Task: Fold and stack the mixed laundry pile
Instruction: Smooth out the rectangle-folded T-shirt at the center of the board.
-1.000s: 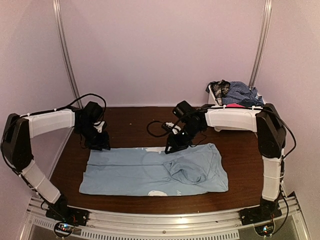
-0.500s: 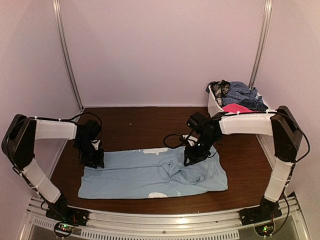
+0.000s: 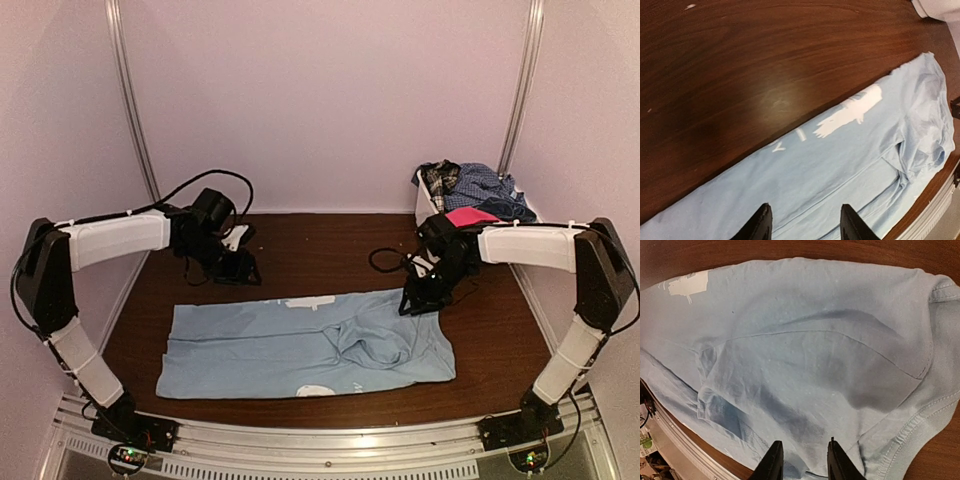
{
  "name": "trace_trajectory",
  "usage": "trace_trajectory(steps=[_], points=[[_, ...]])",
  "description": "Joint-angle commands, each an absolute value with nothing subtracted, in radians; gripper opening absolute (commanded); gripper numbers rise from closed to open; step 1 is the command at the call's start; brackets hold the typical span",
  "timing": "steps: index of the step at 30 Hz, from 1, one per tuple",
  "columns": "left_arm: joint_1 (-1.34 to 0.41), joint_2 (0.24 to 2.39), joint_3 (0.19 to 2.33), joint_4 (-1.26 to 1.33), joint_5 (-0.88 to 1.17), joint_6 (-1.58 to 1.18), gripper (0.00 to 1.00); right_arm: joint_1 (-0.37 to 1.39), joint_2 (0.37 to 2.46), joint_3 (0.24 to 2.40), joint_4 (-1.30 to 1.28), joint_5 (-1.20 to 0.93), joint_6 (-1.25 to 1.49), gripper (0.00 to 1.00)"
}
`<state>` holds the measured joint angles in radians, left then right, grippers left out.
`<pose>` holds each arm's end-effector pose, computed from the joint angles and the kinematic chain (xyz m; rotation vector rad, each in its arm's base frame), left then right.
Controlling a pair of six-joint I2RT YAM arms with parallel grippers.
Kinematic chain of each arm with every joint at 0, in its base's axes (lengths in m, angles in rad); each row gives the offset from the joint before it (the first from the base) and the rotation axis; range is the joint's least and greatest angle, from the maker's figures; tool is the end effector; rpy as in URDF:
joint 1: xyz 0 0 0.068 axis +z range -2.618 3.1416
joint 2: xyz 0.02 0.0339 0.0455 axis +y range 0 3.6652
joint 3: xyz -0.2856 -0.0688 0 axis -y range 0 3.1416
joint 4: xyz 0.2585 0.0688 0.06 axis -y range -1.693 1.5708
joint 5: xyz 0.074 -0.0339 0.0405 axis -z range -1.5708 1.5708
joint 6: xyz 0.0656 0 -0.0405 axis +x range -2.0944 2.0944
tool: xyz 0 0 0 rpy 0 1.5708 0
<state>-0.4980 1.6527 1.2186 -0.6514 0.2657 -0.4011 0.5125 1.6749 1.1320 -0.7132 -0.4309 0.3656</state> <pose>0.3143 -0.1905 0.2224 0.2241 2.7434 -0.6270 0.2858 0.1922 0.1883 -0.3176 2.9249 0.7808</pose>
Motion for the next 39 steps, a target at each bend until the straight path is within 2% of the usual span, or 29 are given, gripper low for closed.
trace_trajectory(steps=[1, 6, 9, 17, 22, 28, 35, 39], points=[[-0.648, 1.793, 1.349, -0.534, 0.396, -0.337, 0.48, 0.520, 1.651, 1.103, -0.635, -0.533, 0.396, 0.31], [-0.796, 1.870, 1.374, -0.344, 0.508, -0.341, 0.47, 0.520, 1.559, 0.975, -0.595, -0.644, 0.405, 0.30], [-0.880, 1.911, 1.394, -0.275, 0.524, -0.330, 0.47, 0.520, 1.519, 0.876, -0.516, -0.722, 0.460, 0.34], [-0.959, 1.980, 1.381, -0.104, 0.514, -0.396, 0.45, 0.522, 1.558, 0.769, -0.329, -0.806, 0.565, 0.35], [-0.986, 2.025, 1.391, -0.113, 0.447, -0.386, 0.46, 0.529, 1.560, 0.707, -0.337, -0.810, 0.553, 0.34], [-0.996, 2.106, 1.437, -0.156, 0.426, -0.388, 0.46, 0.530, 1.515, 0.620, -0.357, -0.798, 0.545, 0.27], [-1.020, 2.069, 1.352, -0.262, 0.411, -0.286, 0.33, 0.529, 1.458, 0.573, -0.400, -0.771, 0.529, 0.24], [-1.034, 2.025, 1.276, -0.305, 0.396, -0.203, 0.29, 0.529, 1.433, 0.576, -0.403, -0.750, 0.545, 0.24]])
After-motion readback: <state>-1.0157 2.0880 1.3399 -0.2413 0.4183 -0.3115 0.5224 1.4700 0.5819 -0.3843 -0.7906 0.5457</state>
